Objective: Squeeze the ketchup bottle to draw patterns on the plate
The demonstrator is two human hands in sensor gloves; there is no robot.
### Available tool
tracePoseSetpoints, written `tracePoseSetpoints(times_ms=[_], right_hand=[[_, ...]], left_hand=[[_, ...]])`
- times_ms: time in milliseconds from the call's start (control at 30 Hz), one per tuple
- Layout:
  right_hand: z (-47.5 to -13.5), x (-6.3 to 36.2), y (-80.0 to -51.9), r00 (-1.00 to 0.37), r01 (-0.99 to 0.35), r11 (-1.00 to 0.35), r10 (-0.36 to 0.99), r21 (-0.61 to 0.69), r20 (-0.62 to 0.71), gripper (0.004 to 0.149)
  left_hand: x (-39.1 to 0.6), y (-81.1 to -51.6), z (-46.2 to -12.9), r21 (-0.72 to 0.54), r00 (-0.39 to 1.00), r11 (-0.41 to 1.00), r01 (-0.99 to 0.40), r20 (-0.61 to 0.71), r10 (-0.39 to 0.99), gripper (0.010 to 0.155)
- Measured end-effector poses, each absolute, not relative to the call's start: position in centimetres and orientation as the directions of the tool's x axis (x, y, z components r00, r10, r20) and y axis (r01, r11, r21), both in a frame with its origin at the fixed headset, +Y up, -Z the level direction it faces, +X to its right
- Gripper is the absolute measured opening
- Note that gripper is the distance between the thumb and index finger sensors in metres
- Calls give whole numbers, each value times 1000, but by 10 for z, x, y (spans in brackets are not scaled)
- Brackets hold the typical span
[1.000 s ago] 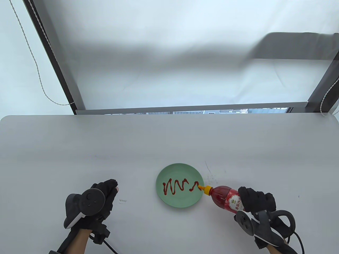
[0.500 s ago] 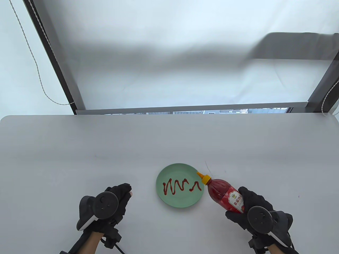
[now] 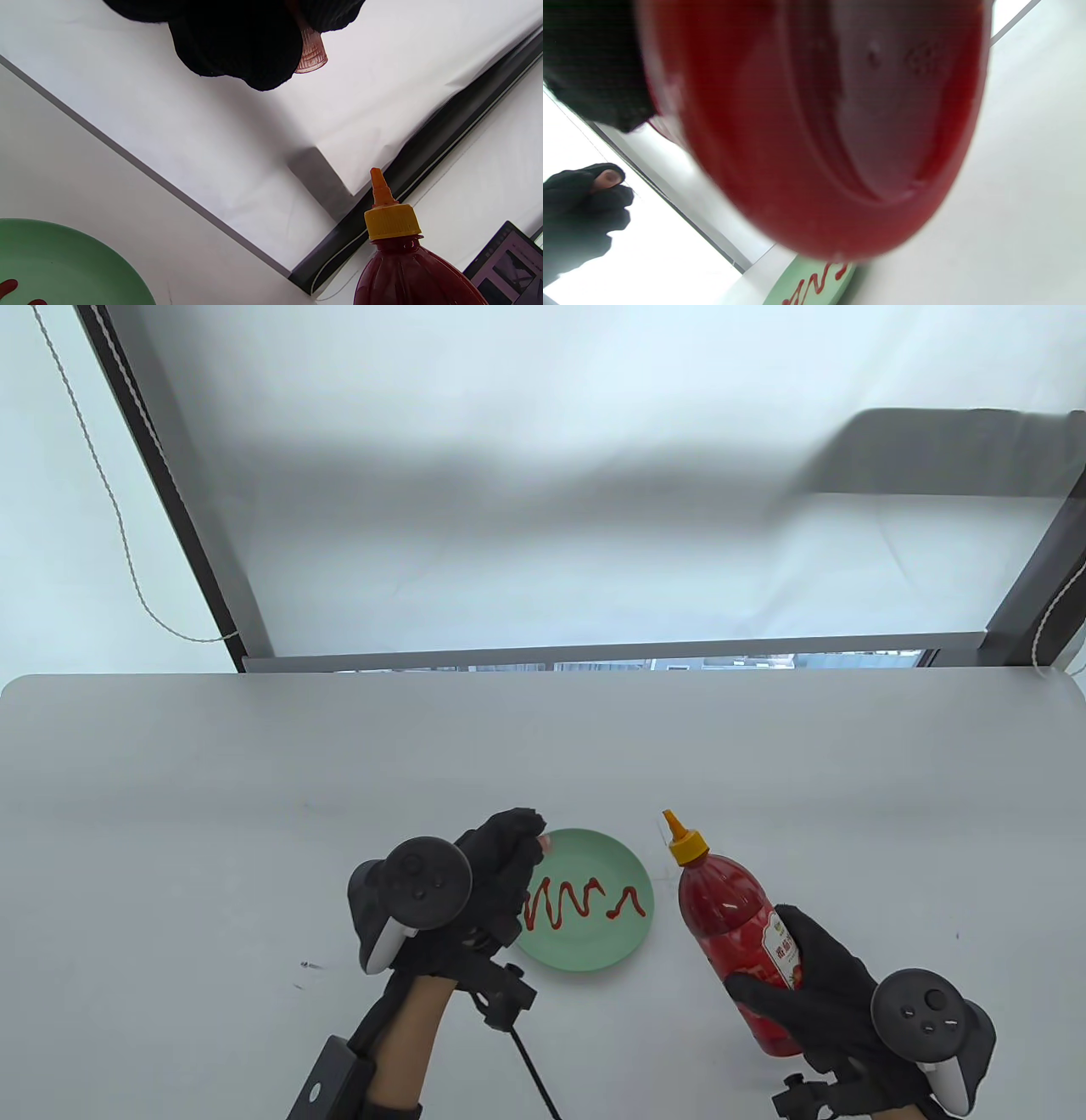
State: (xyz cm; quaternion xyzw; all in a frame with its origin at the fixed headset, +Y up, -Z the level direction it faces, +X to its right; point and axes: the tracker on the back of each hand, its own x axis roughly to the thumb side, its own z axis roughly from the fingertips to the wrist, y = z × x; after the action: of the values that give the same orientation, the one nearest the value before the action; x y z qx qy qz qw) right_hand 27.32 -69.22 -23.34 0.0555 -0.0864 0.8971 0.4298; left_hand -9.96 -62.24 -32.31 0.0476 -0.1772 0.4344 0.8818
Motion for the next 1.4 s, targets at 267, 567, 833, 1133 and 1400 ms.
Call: tracePoseSetpoints(times_ms=[267,567,833,1133,1400], right_hand=[[-228,261,-694,-513,-853,-521,826,-32,235,98],[-228,248,-699,-494,-857,-515,834,24,246,97],[-229,244,-706,-492,-852,-519,838,65,236,97],[-230,241,-707,-487,-840,-527,838,131,247,99],[-229,238,-709,-491,-832,-537,829,138,267,100]], left_hand=[[-68,-634,-337,-273,341,431,-860,322,883,43],[-73,-642,-342,-413,35,139,-900,251,967,43],[-70,-642,-341,-393,68,188,-900,298,952,43],[-71,-628,-336,-373,244,414,-830,425,872,41],[-66,-616,-327,-310,380,609,-730,557,739,41]])
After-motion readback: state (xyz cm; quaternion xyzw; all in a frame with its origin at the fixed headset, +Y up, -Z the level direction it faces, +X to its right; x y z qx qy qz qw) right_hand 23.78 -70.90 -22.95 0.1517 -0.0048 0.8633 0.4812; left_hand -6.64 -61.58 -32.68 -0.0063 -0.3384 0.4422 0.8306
